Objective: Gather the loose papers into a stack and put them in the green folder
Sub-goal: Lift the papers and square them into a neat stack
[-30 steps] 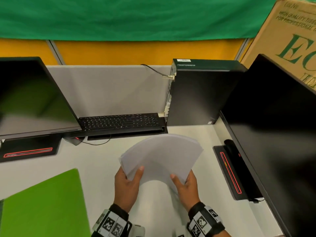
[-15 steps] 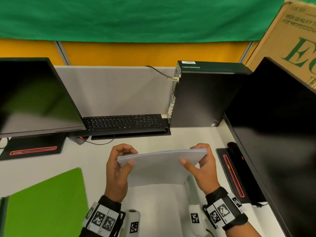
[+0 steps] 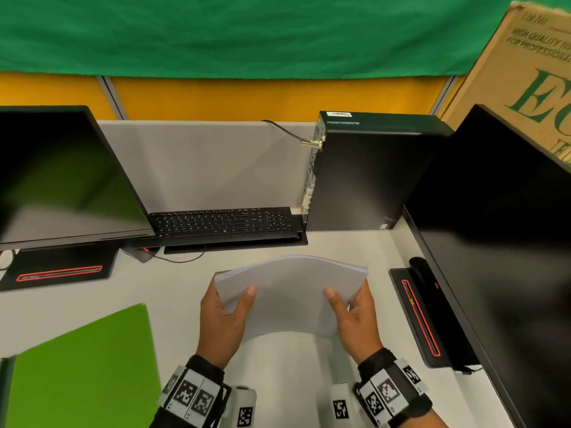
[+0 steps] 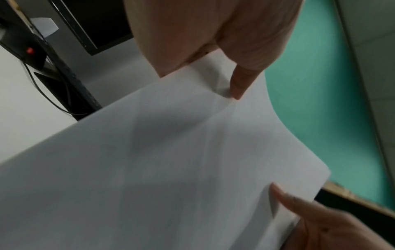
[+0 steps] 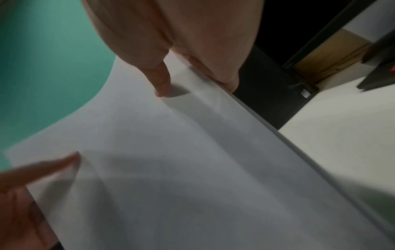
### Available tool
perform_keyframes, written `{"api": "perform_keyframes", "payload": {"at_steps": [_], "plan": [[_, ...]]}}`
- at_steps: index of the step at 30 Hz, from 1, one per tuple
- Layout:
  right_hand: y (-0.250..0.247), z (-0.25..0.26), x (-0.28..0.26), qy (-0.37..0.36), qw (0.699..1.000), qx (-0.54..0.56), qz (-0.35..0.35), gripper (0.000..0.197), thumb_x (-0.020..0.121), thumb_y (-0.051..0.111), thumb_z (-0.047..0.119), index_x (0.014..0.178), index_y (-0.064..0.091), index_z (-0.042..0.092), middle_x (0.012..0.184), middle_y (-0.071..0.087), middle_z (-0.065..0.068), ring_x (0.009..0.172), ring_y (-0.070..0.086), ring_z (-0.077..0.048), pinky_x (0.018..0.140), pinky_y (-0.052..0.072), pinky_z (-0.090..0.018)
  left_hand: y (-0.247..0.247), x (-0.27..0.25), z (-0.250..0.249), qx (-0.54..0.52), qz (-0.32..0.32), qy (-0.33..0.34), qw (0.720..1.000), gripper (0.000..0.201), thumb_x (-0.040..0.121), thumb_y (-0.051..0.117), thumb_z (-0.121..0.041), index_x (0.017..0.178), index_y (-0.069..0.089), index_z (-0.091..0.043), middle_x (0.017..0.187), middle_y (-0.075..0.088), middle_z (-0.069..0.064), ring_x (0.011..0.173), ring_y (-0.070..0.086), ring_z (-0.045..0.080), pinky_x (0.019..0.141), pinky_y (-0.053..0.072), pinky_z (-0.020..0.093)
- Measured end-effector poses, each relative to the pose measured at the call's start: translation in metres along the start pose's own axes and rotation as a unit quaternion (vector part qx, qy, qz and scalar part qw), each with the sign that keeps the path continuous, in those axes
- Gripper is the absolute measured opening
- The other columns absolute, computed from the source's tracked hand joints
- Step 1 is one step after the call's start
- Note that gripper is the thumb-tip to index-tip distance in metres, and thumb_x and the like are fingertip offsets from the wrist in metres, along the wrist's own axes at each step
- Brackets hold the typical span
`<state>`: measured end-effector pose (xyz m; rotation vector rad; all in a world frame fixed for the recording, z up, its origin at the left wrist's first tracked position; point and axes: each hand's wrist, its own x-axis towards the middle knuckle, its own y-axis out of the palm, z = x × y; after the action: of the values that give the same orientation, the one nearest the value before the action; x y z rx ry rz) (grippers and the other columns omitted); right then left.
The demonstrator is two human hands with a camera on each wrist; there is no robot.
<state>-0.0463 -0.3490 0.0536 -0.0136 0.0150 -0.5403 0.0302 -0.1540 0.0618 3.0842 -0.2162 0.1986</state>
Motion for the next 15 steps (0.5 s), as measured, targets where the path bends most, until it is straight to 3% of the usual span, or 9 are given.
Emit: {"api": "perform_keyframes", "payload": {"at_steps": [2, 4, 6, 7, 9, 11, 15], "plan": [[0.002, -0.001, -0.003, -0.002, 1.000, 0.003, -0.013, 0.045, 0.085, 0.066, 0.003, 0.123, 0.047, 0.017, 0.113, 0.064, -0.005, 0.098, 0.065, -0.003, 0.081, 0.057, -0.018, 0.003, -0.005, 0.000, -0.001, 0.004, 0.000, 1.000, 0.037, 0.067, 0.066, -0.041, 0.101, 0.058, -0.030, 0.093, 0.069, -0.022, 0.089, 0.065, -0.002, 0.069, 0.052, 0.010], [0.003, 0.004, -0.005, -0.023, 0.999, 0.018, -0.033, 0.041, 0.076, 0.075, 0.020, 0.109, 0.051, 0.025, 0.101, 0.067, 0.007, 0.090, 0.065, -0.001, 0.073, 0.054, -0.014, 0.007, -0.008, -0.003, -0.019, -0.010, 0.021, 1.000, 0.034, 0.070, 0.060, -0.041, 0.100, 0.058, -0.024, 0.093, 0.069, -0.015, 0.086, 0.064, -0.001, 0.071, 0.051, 0.009], [0.004, 0.016, -0.006, -0.045, 0.996, 0.051, -0.065, 0.043, 0.071, 0.073, 0.039, 0.102, 0.052, 0.016, 0.090, 0.067, 0.011, 0.083, 0.063, -0.002, 0.071, 0.053, -0.014, 0.013, -0.011, -0.011, -0.047, -0.047, 0.026, 0.997, 0.028, 0.075, 0.054, -0.043, 0.093, 0.058, -0.022, 0.086, 0.066, -0.006, 0.078, 0.062, 0.001, 0.066, 0.051, 0.011], [0.006, 0.023, -0.005, -0.055, 0.993, 0.065, -0.082, 0.039, 0.077, 0.068, 0.041, 0.097, 0.053, 0.011, 0.083, 0.066, 0.012, 0.078, 0.062, -0.001, 0.068, 0.051, -0.013, 0.016, -0.011, -0.015, -0.056, -0.069, 0.020, 0.996, 0.025, 0.079, 0.051, -0.043, 0.088, 0.057, -0.021, 0.081, 0.064, -0.007, 0.073, 0.060, 0.001, 0.061, 0.050, 0.012], [0.010, 0.037, -0.001, -0.050, 0.989, 0.083, -0.112, 0.028, 0.091, 0.055, 0.035, 0.081, 0.051, 0.010, 0.068, 0.059, 0.012, 0.064, 0.055, 0.000, 0.060, 0.046, -0.011, 0.025, -0.011, -0.024, -0.070, -0.106, -0.005, 0.992, 0.025, 0.091, 0.047, -0.036, 0.077, 0.054, -0.017, 0.066, 0.062, -0.013, 0.060, 0.056, -0.003, 0.052, 0.045, 0.009], [0.014, 0.042, 0.001, -0.022, 0.988, 0.078, -0.132, 0.032, 0.097, 0.045, 0.030, 0.070, 0.045, 0.013, 0.064, 0.051, 0.011, 0.058, 0.049, -0.001, 0.060, 0.042, -0.018, 0.031, -0.012, -0.031, -0.083, -0.122, -0.027, 0.989, 0.034, 0.099, 0.039, -0.026, 0.068, 0.049, -0.015, 0.054, 0.059, -0.016, 0.051, 0.052, -0.005, 0.048, 0.042, 0.007], [0.017, 0.044, -0.001, -0.006, 0.987, 0.070, -0.146, 0.033, 0.099, 0.037, 0.018, 0.066, 0.039, 0.015, 0.056, 0.046, 0.016, 0.052, 0.041, 0.003, 0.058, 0.034, -0.020, 0.031, -0.011, -0.035, -0.112, -0.144, -0.041, 0.982, 0.034, 0.096, 0.041, -0.030, 0.068, 0.047, -0.012, 0.053, 0.055, -0.013, 0.050, 0.050, -0.002, 0.048, 0.040, 0.007]]}}
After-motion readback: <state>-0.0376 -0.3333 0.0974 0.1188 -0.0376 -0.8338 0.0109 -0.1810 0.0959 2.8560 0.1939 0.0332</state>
